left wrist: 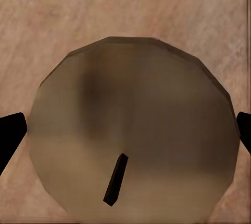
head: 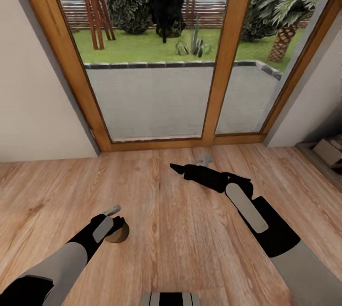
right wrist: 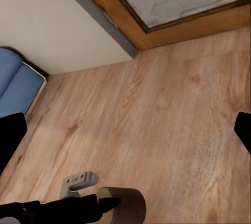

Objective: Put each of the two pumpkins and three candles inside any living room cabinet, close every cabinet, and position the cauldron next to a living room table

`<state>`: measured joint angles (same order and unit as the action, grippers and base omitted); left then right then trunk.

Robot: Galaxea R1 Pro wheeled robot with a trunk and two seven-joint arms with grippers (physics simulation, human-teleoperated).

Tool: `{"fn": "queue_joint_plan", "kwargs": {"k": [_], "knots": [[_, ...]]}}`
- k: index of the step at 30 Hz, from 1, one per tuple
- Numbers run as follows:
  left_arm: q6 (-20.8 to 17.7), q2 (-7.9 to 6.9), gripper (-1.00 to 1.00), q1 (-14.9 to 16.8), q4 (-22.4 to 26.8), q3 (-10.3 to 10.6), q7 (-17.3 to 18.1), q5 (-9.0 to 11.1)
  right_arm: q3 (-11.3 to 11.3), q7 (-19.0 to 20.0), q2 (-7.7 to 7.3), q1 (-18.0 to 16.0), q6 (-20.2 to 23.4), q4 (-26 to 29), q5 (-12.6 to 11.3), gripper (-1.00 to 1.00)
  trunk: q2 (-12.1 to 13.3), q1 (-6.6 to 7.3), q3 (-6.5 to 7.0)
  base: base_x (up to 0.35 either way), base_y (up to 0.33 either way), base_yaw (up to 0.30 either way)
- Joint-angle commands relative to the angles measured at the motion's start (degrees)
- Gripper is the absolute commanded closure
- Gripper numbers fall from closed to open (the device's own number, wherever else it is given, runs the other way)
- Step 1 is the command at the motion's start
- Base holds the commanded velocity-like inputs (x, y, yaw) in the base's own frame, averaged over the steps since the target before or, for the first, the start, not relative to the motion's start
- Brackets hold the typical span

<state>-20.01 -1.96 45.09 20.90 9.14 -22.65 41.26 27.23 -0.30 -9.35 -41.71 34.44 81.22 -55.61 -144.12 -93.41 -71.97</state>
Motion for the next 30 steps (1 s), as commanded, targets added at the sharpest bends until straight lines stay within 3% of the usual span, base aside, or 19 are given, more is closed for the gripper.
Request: {"fn": "queue_joint_plan", "kwargs": {"k": [1,4,9,24,30], "knots": [[-0.5,-0.05,1.0,0.0,0.2,0.5,-0.6,0.4,-2.0,0.1,-0.05,0.0,0.2,-0.4,-0.2,-1.0,0.0,0.03,0.18,-0.002,0.0,0.0],[-0.8,0.02,1.0,0.0,0.2,0.5,-0.6,0.4,-4.2,0.2,-0.06,0.0,0.2,-0.9,-0.2,-1.0,0.0,0.11,0.85,-0.001,0.0,-0.018],[-0.9,0.03,1.0,0.0,0.1,0.5,-0.6,0.4,-5.1,0.5,0.0,0.0,0.5,-2.0,-0.2,-1.0,0.1,0.24,1.95,0.0,0.0,-0.216],[-0.9,0.1,1.0,0.0,0.2,0.5,-0.6,0.4,-5.9,0.7,0.03,0.0,0.6,-2.6,-0.3,-1.0,0.3,0.63,5.28,-0.106,0.0,-0.293],[-0.9,0.11,1.0,0.0,0.2,0.5,-0.6,0.4,-6.0,0.7,0.03,0.0,0.6,-2.6,-0.3,-1.0,0.3,0.63,5.28,-0.002,0.0,-0.289]]}}
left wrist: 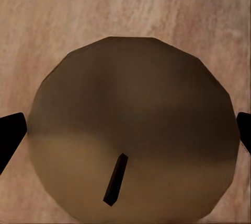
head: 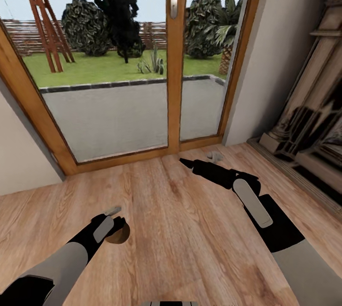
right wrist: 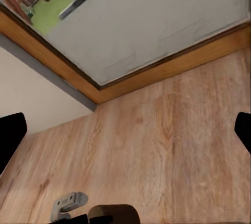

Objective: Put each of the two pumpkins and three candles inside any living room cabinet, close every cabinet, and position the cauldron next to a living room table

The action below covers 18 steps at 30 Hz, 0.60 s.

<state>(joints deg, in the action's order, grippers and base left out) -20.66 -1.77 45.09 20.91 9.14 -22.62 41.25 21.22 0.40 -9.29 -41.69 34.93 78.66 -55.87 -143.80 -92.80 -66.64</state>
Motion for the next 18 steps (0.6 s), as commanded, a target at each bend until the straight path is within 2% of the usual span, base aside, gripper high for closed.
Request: {"fn": "queue_joint_plan", "kwargs": {"k": [1,10,18], "knots": [[-0.3,-0.08,1.0,0.0,0.2,0.5,-0.6,0.4,0.1,0.0,-0.02,-0.1,0.1,0.0,0.0,-1.0,0.0,0.01,-0.05,0.0,0.0,-0.289],[-0.3,-0.08,1.0,0.0,0.2,0.5,-0.6,0.3,0.1,0.0,-0.02,-0.1,0.1,-0.1,0.0,-1.0,0.0,0.01,-0.05,0.004,0.0,-0.289],[-0.3,-0.18,1.0,0.0,0.2,0.5,-0.6,0.3,0.1,0.0,-0.04,-0.1,0.1,-0.2,0.1,-1.0,0.0,0.01,-0.05,0.219,0.0,-0.289]]}}
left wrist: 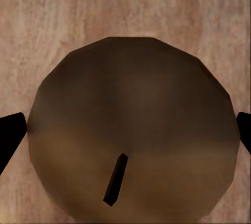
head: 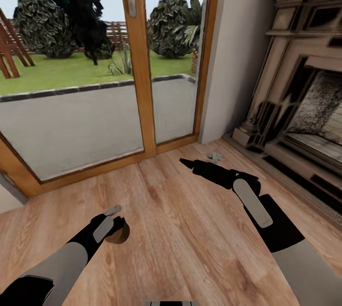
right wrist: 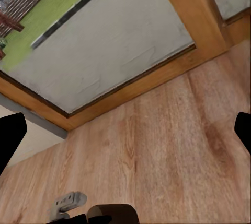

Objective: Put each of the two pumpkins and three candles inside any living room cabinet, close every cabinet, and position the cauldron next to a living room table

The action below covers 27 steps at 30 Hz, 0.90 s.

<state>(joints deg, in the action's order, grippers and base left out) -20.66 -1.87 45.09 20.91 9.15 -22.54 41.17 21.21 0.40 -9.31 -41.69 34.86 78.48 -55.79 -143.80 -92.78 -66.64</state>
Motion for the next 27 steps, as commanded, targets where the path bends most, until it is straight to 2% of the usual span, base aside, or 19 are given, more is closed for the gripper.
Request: {"fn": "queue_joint_plan", "kwargs": {"k": [1,11,18,24,26,27], "knots": [[-0.3,-0.08,1.0,0.0,0.2,0.5,-0.7,0.4,0.1,0.0,-0.03,-0.1,0.1,0.0,0.0,-1.0,0.0,0.0,-0.05,0.145,0.0,-0.289],[-0.3,-0.07,1.0,0.0,0.2,0.5,-0.7,0.4,0.1,0.2,-0.09,-0.1,-0.2,-0.1,0.0,-1.0,0.0,0.0,-0.05,0.271,0.0,-0.246],[-0.3,-0.07,1.0,0.0,0.2,0.6,-0.7,0.4,-0.4,0.3,-0.08,-0.1,-0.3,-2.0,-0.1,-1.0,0.0,0.0,-0.05,0.051,0.0,-0.081],[-0.3,-0.07,1.0,0.0,0.2,0.5,-0.6,0.4,-5.6,1.4,-0.09,-0.1,-0.3,-7.4,-0.2,-1.0,0.0,0.0,-0.05,0.003,0.0,-0.005],[-0.3,-0.05,1.0,0.0,0.2,0.6,-0.6,0.4,-9.4,5.1,-0.11,-0.1,-0.2,-10.8,-0.1,-1.0,0.0,0.02,0.2,0.0,0.0,-0.049],[-0.3,0.06,1.0,0.0,0.2,0.6,-0.6,0.3,-12.0,8.1,-0.15,0.0,0.1,-12.6,0.1,-1.0,0.0,0.05,0.46,0.0,0.0,-0.16]]}}
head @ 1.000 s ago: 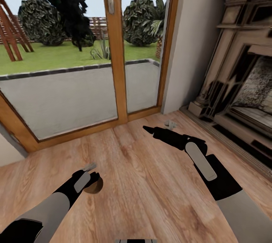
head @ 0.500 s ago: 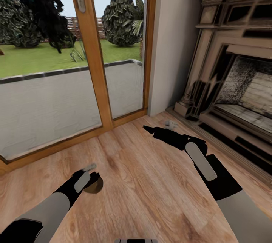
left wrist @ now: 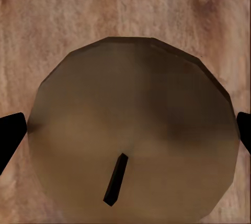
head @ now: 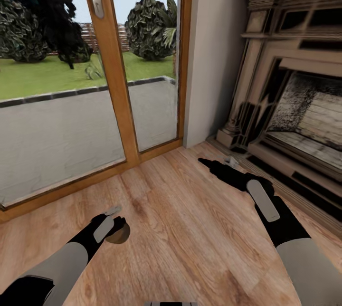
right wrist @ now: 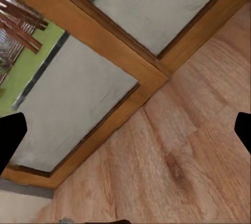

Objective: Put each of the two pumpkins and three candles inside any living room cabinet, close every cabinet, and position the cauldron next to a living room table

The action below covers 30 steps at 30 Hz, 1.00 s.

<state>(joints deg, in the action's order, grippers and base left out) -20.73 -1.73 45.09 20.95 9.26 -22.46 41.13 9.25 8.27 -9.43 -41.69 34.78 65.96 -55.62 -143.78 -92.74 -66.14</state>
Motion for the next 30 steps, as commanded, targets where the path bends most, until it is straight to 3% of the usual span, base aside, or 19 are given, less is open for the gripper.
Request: {"fn": "queue_joint_plan", "kwargs": {"k": [1,4,7,12,17,24,30], "knots": [[-0.3,0.01,1.0,0.0,0.1,0.5,-0.7,0.4,-2.1,2.0,-0.38,0.0,0.3,-1.2,0.0,-1.0,0.0,0.03,0.23,0.0,0.0,-0.199],[-0.3,0.27,1.0,0.0,0.1,0.7,-0.7,0.3,-4.6,3.6,-2.48,1.1,0.5,-2.3,-0.2,-1.0,0.0,0.11,1.06,0.0,0.0,-0.223],[-1.7,0.43,1.0,0.0,0.1,0.7,-0.7,0.2,-5.3,3.9,-3.42,2.7,0.5,-2.5,-0.4,-1.0,0.1,0.19,1.91,0.0,0.0,-0.237],[-3.7,0.4,1.0,0.0,0.2,0.9,-0.7,-0.1,-5.6,4.1,-3.77,4.7,0.8,-2.0,-0.6,-1.0,0.1,0.32,3.32,0.0,0.0,-0.24],[-5.1,-0.05,1.0,0.0,0.2,0.9,-0.7,-0.2,-5.6,4.2,-4.25,6.2,1.4,-1.9,-3.6,-1.0,0.2,0.45,4.71,0.0,0.0,-0.244],[-6.1,0.03,1.0,0.0,1.2,0.9,-0.7,-0.2,-5.6,6.3,-7.45,8.1,1.8,-1.9,-7.4,-1.0,0.3,0.63,6.66,0.0,0.0,-0.246],[-8.2,0.31,1.0,0.0,1.4,0.9,-0.6,-0.2,-5.6,6.6,-7.78,8.1,1.7,-2.3,-7.6,-1.0,0.4,0.78,8.32,0.0,0.0,-0.248]]}}
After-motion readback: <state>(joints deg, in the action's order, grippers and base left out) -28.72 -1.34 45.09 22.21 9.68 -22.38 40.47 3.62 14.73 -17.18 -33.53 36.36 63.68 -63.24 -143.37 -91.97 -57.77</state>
